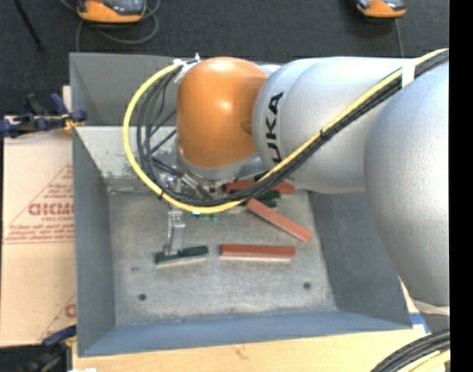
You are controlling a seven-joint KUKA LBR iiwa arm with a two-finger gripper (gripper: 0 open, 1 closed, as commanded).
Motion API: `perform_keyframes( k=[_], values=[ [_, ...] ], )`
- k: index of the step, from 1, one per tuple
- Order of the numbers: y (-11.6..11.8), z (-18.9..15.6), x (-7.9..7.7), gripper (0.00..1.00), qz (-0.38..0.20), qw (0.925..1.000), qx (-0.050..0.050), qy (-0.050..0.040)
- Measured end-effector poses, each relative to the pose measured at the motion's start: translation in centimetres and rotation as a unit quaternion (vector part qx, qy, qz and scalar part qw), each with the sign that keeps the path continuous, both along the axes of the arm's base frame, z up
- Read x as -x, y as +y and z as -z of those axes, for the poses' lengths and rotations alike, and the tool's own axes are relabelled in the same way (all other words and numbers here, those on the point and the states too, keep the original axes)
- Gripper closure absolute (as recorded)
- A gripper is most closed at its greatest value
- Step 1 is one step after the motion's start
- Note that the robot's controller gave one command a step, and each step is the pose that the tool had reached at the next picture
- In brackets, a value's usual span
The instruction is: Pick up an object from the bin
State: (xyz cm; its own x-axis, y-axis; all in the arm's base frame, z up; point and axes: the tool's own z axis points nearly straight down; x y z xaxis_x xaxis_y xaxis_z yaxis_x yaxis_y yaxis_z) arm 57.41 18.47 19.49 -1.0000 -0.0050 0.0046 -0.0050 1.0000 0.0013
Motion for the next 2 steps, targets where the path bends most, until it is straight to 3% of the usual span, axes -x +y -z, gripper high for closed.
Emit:
perform_keyframes(
  k=[1,2],
  values=[
    [-6.17,12.82,1.50,0.00,-0.036,0.9993,0.002,-0.0008],
    [-6.13,12.71,1.38,0.00,-0.034,0.9994,-0.001,-0.0035]
  ],
)
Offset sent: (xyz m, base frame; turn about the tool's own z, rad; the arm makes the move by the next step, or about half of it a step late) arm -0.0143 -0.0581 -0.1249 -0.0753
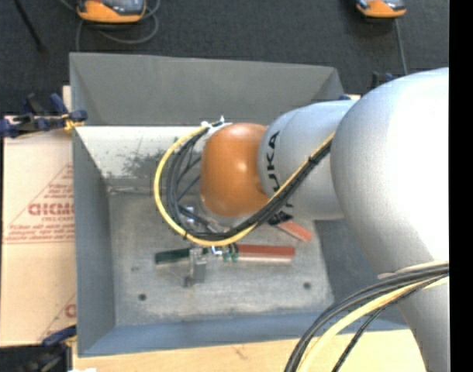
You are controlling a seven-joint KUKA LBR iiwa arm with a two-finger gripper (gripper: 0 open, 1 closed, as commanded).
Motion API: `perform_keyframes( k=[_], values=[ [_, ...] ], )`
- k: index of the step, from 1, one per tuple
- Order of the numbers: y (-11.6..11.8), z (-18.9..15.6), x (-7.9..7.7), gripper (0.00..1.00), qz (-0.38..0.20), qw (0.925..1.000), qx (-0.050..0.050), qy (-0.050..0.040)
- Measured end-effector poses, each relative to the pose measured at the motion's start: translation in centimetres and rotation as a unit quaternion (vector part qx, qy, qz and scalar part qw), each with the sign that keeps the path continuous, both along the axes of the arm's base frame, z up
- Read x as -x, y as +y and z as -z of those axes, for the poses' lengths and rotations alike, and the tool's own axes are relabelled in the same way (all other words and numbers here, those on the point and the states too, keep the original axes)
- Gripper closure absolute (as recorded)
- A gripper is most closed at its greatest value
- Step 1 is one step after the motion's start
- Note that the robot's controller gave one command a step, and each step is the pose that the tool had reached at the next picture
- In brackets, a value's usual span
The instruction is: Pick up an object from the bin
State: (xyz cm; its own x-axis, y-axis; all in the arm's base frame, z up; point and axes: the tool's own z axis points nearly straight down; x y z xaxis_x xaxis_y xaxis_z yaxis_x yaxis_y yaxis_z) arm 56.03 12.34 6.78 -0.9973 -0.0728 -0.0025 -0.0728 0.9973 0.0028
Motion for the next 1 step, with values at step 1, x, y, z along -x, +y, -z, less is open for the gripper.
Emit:
perform_keyframes(
  k=[1],
  values=[
    [0.02,-0.07,-0.11,0.00,0.003,1.0000,0.000,-0.0011]
  ],
)
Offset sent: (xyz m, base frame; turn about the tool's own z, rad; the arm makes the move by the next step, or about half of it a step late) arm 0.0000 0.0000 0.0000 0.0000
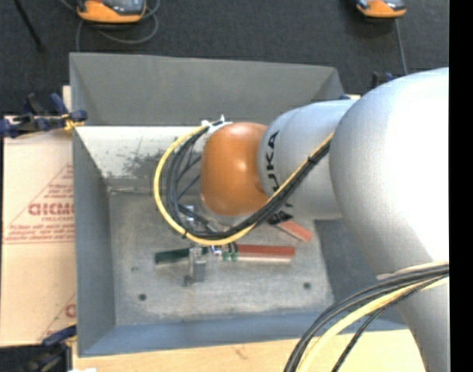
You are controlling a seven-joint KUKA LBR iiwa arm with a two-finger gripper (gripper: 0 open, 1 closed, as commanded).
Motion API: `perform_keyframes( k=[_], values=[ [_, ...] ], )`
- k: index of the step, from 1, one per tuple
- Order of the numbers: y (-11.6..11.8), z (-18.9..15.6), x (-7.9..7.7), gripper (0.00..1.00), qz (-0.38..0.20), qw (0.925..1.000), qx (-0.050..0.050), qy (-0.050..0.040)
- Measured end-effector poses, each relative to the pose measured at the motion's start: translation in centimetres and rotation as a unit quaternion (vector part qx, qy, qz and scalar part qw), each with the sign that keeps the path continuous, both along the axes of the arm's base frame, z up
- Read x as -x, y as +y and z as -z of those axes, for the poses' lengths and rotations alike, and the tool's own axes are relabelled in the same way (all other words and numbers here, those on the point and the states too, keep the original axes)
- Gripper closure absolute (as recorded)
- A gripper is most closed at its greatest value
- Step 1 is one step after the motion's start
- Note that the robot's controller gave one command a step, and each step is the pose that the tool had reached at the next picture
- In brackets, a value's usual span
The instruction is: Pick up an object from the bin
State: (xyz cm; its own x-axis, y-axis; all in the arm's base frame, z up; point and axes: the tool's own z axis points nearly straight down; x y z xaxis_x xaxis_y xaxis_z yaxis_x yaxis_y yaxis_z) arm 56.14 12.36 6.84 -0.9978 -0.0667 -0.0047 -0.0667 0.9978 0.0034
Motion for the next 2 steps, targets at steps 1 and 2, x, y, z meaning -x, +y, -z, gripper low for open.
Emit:
perform_keyframes(
  k=[1,2],
  values=[
    [0.02,-0.06,-0.11,0.00,0.003,1.0000,0.000,-0.0004],
    [0.03,-0.11,-0.24,0.00,0.007,1.0000,0.000,-0.0012]
  ],
)
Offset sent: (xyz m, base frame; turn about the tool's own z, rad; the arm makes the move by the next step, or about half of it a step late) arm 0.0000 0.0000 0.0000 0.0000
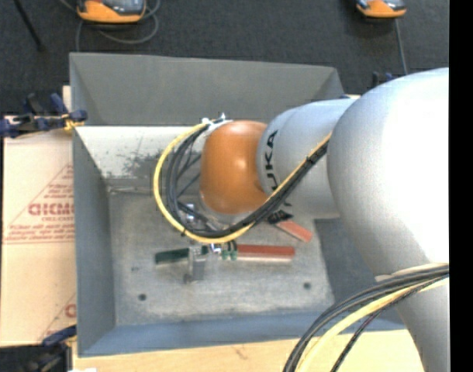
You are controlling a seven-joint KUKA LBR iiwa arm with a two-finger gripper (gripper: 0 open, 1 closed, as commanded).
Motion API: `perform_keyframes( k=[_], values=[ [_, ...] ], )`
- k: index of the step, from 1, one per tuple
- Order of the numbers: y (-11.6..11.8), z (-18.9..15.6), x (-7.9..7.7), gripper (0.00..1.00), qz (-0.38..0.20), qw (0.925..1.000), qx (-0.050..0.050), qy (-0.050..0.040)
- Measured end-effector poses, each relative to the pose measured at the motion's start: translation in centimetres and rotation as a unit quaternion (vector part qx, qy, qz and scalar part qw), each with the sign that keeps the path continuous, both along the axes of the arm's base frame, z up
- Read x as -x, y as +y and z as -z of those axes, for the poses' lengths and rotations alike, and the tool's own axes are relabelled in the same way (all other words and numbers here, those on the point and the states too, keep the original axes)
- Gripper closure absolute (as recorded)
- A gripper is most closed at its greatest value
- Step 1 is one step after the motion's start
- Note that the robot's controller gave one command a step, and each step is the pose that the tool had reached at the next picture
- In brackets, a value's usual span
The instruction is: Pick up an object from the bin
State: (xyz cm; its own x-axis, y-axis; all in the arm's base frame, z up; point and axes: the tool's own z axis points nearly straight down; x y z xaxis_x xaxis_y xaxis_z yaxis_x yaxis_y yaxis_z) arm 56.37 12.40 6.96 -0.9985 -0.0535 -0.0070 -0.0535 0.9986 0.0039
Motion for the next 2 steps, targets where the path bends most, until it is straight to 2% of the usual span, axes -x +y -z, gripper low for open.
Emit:
perform_keyframes(
  k=[1,2],
  values=[
    [0.0,-0.1,-0.1,1.00,0.001,1.0000,0.000,-0.0010],
    [0.0,-5.8,-0.3,1.00,0.003,1.0000,0.000,-0.0009]
  ],
)
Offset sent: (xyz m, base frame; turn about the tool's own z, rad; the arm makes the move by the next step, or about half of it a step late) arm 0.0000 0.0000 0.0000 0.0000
